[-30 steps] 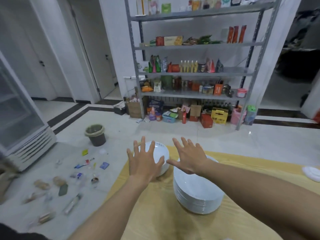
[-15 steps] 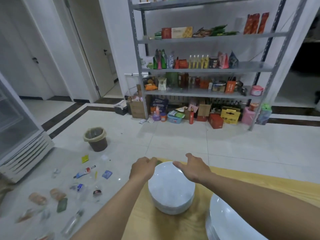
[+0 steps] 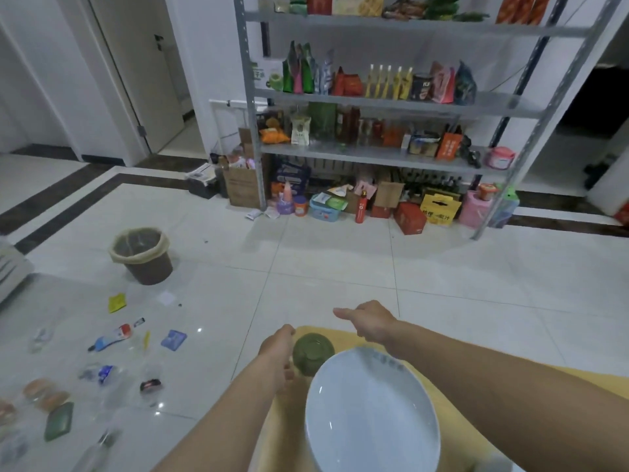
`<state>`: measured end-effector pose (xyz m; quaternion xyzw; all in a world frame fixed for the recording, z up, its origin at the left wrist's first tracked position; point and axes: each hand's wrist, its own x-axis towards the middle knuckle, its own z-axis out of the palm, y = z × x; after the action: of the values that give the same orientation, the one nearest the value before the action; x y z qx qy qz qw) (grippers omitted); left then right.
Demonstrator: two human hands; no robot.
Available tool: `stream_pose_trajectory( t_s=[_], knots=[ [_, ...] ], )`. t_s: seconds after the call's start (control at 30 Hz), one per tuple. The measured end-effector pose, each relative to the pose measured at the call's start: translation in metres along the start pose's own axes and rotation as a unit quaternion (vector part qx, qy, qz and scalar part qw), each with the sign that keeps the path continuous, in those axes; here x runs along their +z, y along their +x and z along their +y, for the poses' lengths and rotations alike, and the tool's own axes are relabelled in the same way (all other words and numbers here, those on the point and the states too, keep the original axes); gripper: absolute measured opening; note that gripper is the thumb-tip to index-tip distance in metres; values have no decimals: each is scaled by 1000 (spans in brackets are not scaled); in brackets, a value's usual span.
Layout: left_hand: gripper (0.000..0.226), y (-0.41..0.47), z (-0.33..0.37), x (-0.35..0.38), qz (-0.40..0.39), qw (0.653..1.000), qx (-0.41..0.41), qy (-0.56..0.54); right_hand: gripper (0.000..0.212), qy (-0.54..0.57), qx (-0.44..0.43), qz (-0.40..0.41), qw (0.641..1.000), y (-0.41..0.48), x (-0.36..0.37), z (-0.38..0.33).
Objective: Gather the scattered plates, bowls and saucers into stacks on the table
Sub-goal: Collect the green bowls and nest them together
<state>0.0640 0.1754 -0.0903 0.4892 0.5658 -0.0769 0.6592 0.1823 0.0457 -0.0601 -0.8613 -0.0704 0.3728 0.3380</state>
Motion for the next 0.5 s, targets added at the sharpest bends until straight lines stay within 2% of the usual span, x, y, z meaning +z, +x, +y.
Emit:
stream_pose_trajectory(
  t_s=[0.13,0.33,0.5],
  knots=[
    [43,46,6,8,1,1000,-12,-15,62,-24,44,-34,998,45,14,-9],
    [23,77,4,24,8,998,-15,-55,44,-40,115,-93,988,81,42,-2],
    [30,89,3,34,18,999,2,-45,33,-41,125,-114,985,93,54,-1]
  ],
)
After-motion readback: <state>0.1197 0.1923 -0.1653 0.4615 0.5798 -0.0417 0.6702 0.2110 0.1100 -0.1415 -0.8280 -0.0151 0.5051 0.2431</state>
